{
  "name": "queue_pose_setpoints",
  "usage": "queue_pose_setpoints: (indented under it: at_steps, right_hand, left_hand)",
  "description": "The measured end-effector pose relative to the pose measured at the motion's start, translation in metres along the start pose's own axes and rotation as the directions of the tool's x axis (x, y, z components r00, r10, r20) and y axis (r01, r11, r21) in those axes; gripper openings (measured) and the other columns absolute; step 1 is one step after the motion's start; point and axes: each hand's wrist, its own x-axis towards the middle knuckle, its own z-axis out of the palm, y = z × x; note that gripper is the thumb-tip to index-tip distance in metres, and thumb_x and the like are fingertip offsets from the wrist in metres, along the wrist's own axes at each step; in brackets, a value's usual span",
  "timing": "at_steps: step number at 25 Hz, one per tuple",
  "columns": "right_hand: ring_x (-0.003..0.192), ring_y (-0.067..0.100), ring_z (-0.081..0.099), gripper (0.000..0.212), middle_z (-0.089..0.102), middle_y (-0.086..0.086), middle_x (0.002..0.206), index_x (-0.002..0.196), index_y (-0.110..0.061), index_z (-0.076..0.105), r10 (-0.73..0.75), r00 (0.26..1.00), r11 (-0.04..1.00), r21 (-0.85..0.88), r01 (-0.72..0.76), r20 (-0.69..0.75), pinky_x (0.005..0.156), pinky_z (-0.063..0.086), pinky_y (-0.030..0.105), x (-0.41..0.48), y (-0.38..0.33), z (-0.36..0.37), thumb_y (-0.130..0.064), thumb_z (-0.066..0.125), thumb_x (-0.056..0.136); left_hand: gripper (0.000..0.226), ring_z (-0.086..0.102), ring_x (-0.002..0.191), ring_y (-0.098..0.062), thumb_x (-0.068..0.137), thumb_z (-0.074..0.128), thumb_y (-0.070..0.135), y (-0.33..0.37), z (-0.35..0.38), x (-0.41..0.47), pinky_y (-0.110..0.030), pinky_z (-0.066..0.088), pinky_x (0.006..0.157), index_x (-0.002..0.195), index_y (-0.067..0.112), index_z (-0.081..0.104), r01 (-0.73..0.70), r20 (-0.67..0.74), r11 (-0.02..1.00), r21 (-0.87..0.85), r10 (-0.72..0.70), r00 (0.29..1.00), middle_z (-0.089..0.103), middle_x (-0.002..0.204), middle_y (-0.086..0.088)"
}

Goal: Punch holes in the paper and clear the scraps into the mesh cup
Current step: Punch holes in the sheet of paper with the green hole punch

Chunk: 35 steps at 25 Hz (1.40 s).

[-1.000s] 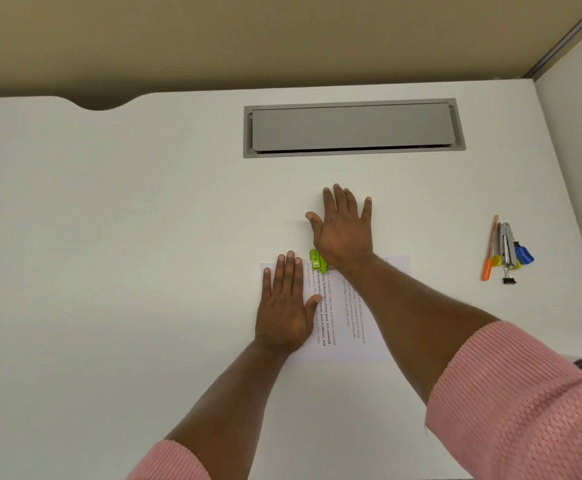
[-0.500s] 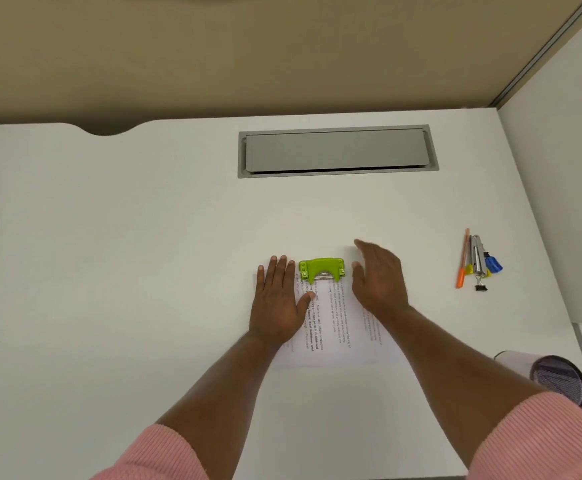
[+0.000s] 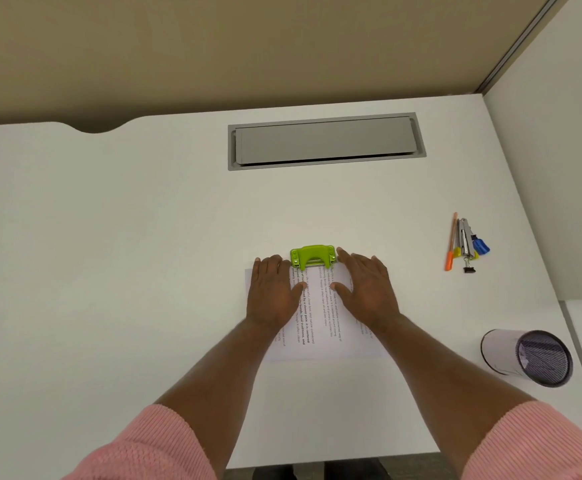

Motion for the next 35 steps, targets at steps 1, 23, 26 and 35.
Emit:
queue_pose_setpoints:
  at_steps: [1,23,26,35]
  right_hand:
    - [0.141,0.020,0.046,0.074,0.060,0.001,0.143,0.157,-0.023,0.035,-0.001,1.000,1.000,-0.002,0.001,0.001,0.125,0.020,0.045,-0.003,-0.001,0.001,-0.044,0.066,0.092]
    - [0.143,0.027,0.044,0.068,0.051,0.007,0.152,0.153,-0.014,0.042,0.596,0.788,0.730,0.512,-0.453,-0.152,0.122,0.031,0.045,-0.098,-0.007,-0.002,-0.020,0.072,0.093]
    - [0.143,0.023,0.042,0.069,0.049,0.004,0.153,0.153,-0.018,0.040,0.687,0.717,0.626,0.597,-0.502,-0.117,0.120,0.033,0.040,-0.123,-0.005,-0.001,-0.026,0.073,0.093]
    - [0.107,0.012,0.069,0.057,0.071,0.000,0.122,0.137,-0.018,0.056,0.745,0.661,0.247,0.882,-0.402,0.092,0.093,0.055,0.029,-0.143,-0.062,0.009,-0.022,0.082,0.086]
  left_hand:
    - [0.051,0.047,0.131,-0.031,0.096,0.060,0.045,0.001,0.000,-0.002,-0.046,0.017,0.125,0.132,0.009,0.057,0.010,0.000,1.000,-0.003,-0.010,1.000,0.055,0.133,-0.008]
    - [0.013,0.064,0.103,-0.029,0.100,0.059,0.020,0.001,-0.001,-0.047,-0.036,0.046,0.091,0.104,0.013,0.069,0.330,0.286,0.869,-0.369,-0.231,0.930,0.072,0.107,-0.007]
    - [0.016,0.064,0.102,-0.031,0.100,0.060,0.020,-0.006,-0.002,-0.054,-0.034,0.045,0.084,0.106,0.008,0.070,0.392,0.311,0.813,-0.431,-0.274,0.910,0.072,0.107,-0.011]
    - [0.020,0.068,0.102,-0.035,0.101,0.058,0.018,-0.014,-0.019,-0.073,-0.037,0.052,0.087,0.104,0.003,0.071,0.514,0.301,0.600,-0.613,-0.424,0.854,0.074,0.104,-0.014]
